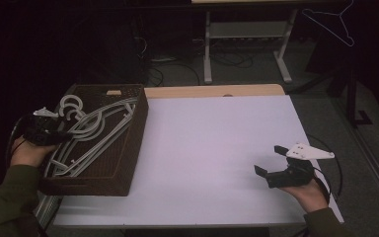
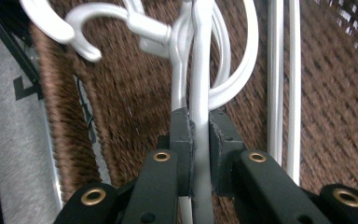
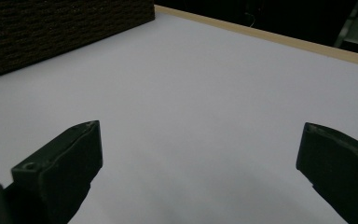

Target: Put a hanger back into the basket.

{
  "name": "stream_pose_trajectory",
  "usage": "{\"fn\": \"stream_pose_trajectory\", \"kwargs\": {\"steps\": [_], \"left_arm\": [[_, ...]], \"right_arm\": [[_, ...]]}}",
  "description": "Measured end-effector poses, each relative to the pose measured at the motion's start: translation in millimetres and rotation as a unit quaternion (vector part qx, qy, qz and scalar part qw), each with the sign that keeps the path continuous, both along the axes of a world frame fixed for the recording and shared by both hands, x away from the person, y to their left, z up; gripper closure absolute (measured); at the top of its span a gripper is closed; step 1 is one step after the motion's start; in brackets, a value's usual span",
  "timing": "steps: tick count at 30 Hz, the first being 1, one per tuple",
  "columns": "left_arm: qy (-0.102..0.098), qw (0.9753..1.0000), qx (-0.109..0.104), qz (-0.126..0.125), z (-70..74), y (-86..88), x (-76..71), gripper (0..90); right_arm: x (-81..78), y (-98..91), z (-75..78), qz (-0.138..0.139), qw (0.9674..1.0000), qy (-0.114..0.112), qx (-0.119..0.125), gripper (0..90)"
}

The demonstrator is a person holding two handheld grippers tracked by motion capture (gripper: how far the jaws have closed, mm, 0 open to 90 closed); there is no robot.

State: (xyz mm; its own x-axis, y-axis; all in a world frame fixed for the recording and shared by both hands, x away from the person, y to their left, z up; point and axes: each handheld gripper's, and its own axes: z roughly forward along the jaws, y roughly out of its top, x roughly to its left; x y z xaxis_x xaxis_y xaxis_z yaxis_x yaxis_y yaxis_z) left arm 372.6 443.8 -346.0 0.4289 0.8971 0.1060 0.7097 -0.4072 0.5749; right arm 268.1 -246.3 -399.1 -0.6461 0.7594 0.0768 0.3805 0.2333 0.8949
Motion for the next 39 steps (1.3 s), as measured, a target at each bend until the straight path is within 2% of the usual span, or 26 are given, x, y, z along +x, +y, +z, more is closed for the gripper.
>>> {"fn": "stream_pose_trajectory", "kwargs": {"steps": [1, 2, 3, 4, 5, 6, 8, 12, 15, 18, 22, 26, 29, 37, 39], "left_arm": [[0.004, 1.0, 0.002, -0.001, -0.3, -1.2, 0.0, 80.8], [0.01, 1.0, 0.0, 0.0, -1.1, -2.2, 0.1, 76.2], [0.006, 1.0, 0.004, 0.004, -1.3, -2.8, 0.1, 69.2], [0.002, 1.0, 0.002, 0.005, -0.4, -2.7, -0.2, 58.1], [-0.005, 0.9999, -0.002, 0.009, 1.0, -2.5, -0.6, 58.1], [-0.013, 0.9998, -0.005, 0.013, 2.8, -1.9, -0.8, 48.8], [-0.022, 0.9995, -0.02, 0.015, 7.3, -1.0, -1.7, 47.2], [-0.046, 0.9978, -0.046, 0.009, 17.5, -3.3, -3.8, 35.3], [-0.065, 0.995, -0.076, 0.002, 25.3, -7.7, -5.3, 31.6], [-0.076, 0.9926, -0.095, -0.009, 32.0, -15.6, -6.7, 24.7], [-0.091, 0.9882, -0.119, -0.03, 41.6, -30.0, -10.8, 21.1], [-0.106, 0.9823, -0.145, -0.053, 51.0, -48.7, -15.4, 18.3], [-0.121, 0.9757, -0.169, -0.069, 58.0, -64.2, -19.9, 17.4], [-0.152, 0.9593, -0.206, -0.119, 66.5, -111.3, -32.8, 15.4], [-0.159, 0.9539, -0.218, -0.131, 65.8, -123.1, -36.5, 15.1]], "right_arm": [[0.0, 0.0, -0.1, 0.0, 1.0, 0.0, -0.001, 0.0], [-0.1, 0.1, -0.1, 0.001, 1.0, 0.0, -0.001, 0.0], [-0.3, 0.1, -0.1, 0.001, 1.0, 0.0, -0.001, 0.0], [-0.6, 0.0, 0.4, 0.001, 1.0, -0.001, 0.0, 0.0], [-0.6, 0.0, 0.4, 0.001, 1.0, -0.001, 0.0, 0.0], [-1.0, -0.7, 0.9, 0.0, 1.0, 0.0, 0.002, 0.0], [-1.1, -1.0, 1.2, 0.0, 1.0, -0.001, 0.002, 0.0], [-0.7, -1.6, 2.1, -0.001, 1.0, -0.005, 0.003, 0.0], [-0.3, -1.4, 2.5, -0.002, 1.0, -0.005, 0.004, 0.0], [0.2, -1.3, 3.7, -0.002, 1.0, -0.007, 0.004, 0.0], [0.9, -1.5, 5.7, -0.002, 0.9999, -0.01, 0.005, 0.0], [1.7, -1.5, 7.4, -0.003, 0.9999, -0.012, 0.008, 0.0], [2.2, -1.8, 8.8, -0.004, 0.9999, -0.015, 0.008, 0.0], [7.0, 1.1, 22.2, -0.007, 0.9991, -0.033, 0.025, 0.0], [8.6, 2.6, 25.2, -0.006, 0.9989, -0.037, 0.028, 0.0]]}}
